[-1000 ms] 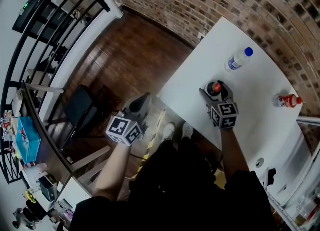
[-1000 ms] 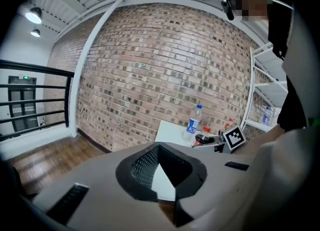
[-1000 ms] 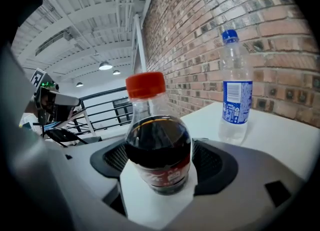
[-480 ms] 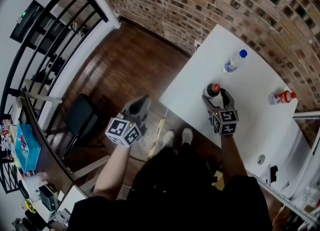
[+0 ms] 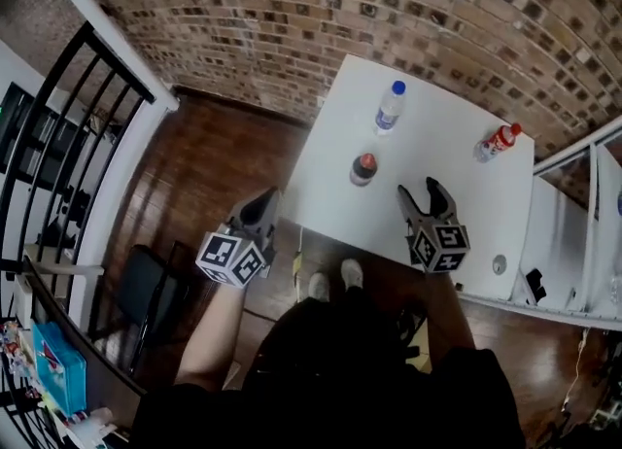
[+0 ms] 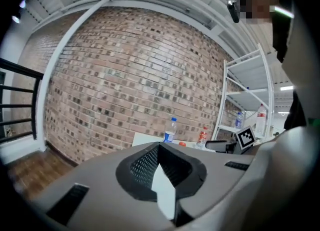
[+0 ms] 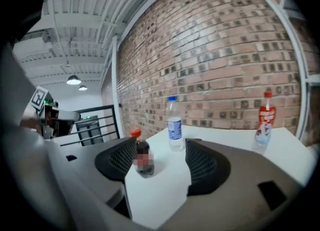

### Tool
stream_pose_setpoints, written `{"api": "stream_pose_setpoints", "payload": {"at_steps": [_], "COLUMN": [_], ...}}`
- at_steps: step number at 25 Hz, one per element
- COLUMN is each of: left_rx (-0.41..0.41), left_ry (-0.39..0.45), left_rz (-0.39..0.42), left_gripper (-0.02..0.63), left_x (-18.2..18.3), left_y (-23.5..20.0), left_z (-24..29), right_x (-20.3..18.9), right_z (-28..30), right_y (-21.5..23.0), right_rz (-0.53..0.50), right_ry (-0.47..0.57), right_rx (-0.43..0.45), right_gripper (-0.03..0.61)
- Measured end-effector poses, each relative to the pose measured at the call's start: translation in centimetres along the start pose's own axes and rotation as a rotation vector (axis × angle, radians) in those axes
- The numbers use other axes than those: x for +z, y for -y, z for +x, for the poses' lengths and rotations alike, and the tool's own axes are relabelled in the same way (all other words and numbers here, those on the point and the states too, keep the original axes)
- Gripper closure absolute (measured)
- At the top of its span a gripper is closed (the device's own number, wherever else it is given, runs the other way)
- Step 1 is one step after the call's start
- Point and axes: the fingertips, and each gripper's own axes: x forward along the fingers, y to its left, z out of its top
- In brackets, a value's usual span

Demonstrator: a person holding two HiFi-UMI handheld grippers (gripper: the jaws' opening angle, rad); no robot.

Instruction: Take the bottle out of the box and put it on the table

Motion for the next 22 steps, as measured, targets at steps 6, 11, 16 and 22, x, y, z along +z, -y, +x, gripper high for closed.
{"api": "stream_pose_setpoints", "payload": {"at_steps": [6,11,16,22], "left_rx": [-0.168,-0.269,-0.326,-0.371], "left_ry": [0.038,0.097,0.149,0.198], "left_rz": [0.043,0.063,0.074,0.02], "left_gripper": [0.614,0.614,0.614,0.614], "left_x": [1.9,4.0,6.0,7.0], "left_y": [4.9,10.2,15.2,21.2], "left_z": [4.0,5.5,6.5,7.5], "right_x": [5.1,8.2,11.9,13.4], "right_z": [-8.3,-15.9,-23.2,-28.9], "right_y": [4.6,7.2,8.9,11.0], "right_rz": [0.14,0.2,0.242,0.151], "right_ry": [0.23,0.409,0.601,0.568], "right_rx": [-0.168,-0.206,-0.17,-0.202], "right_gripper": [0.459,0.574,0.574,0.574]}}
